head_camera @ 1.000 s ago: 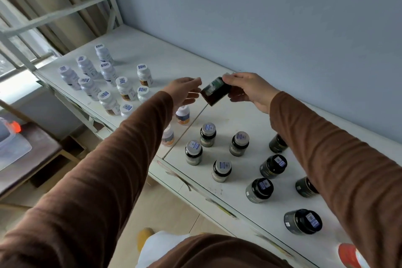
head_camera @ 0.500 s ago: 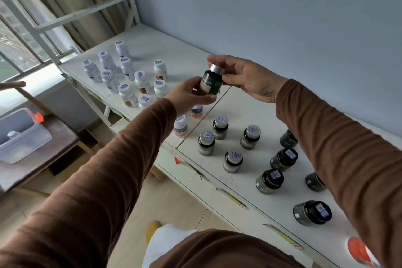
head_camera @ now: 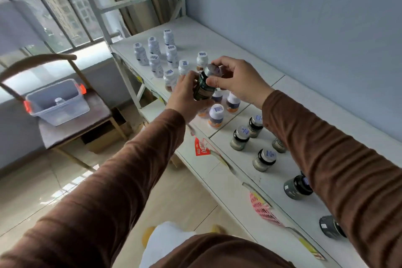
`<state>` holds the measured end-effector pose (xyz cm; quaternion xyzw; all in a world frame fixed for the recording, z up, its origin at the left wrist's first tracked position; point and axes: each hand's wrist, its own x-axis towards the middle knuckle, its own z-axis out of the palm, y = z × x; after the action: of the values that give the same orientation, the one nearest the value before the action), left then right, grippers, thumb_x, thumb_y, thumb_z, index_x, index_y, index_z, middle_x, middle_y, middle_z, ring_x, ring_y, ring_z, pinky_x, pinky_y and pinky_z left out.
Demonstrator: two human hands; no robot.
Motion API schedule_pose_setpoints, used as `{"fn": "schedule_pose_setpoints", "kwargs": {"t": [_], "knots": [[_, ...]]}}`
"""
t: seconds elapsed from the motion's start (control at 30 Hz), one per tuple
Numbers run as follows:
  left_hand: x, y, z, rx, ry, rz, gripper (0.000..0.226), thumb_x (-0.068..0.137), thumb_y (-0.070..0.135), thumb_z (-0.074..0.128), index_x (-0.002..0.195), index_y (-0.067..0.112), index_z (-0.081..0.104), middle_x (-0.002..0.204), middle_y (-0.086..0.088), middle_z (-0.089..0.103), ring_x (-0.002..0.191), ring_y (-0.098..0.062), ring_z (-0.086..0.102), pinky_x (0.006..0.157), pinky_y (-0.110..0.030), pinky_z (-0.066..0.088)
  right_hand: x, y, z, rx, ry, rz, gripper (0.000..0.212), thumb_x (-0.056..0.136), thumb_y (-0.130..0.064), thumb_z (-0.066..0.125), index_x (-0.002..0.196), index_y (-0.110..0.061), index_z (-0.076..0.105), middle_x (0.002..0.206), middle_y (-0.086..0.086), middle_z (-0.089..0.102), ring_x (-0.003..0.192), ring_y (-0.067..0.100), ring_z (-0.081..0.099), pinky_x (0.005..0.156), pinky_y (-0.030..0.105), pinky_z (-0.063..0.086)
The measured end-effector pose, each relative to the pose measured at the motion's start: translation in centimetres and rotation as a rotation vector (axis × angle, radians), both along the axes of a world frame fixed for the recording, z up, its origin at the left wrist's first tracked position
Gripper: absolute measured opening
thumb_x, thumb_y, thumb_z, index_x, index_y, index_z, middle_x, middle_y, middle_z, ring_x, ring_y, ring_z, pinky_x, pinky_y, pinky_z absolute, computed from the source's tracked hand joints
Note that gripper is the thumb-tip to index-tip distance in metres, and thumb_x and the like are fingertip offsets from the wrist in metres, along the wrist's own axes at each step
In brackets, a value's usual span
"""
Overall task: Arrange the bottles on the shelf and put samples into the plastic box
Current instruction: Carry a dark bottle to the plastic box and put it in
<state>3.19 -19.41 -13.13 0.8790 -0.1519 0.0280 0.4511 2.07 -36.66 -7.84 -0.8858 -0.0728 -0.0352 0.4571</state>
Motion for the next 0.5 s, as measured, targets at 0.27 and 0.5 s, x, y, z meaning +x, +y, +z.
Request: {"fn": "schedule_pose_setpoints", "kwargs": {"t": [0.27, 0.5], "knots": [[-1.3, 18.9, -2.4, 0.375, 0.047, 0.166, 0.059, 0.073, 0.025, 0.079, 0.126, 0.02, 0.054, 0.121, -0.004, 0.054, 0.11, -0.025, 0.051, 0.096, -0.035, 0.044, 2.2, 16.9, -2.4, -0.091, 0.057, 0.18, 0.033, 0.078, -0.032, 0.078, 0.106, -0.023, 0.064, 0.092, -0.004, 0.066, 0.08, 0.016, 0.063, 0.076, 0.034, 0.052], [-3.4, 36.9, -4.1, 0.503, 0.199, 0.269, 0.052, 0.079, 0.033, 0.073, 0.126, 0.02, 0.055, 0.123, -0.006, 0.053, 0.116, -0.027, 0.046, 0.101, -0.035, 0.038, 2.8, 34.2, -5.2, -0.211, 0.065, 0.309, 0.033, 0.078, -0.037, 0.075, 0.106, -0.025, 0.06, 0.097, -0.006, 0.067, 0.087, 0.015, 0.064, 0.08, 0.035, 0.054]]}}
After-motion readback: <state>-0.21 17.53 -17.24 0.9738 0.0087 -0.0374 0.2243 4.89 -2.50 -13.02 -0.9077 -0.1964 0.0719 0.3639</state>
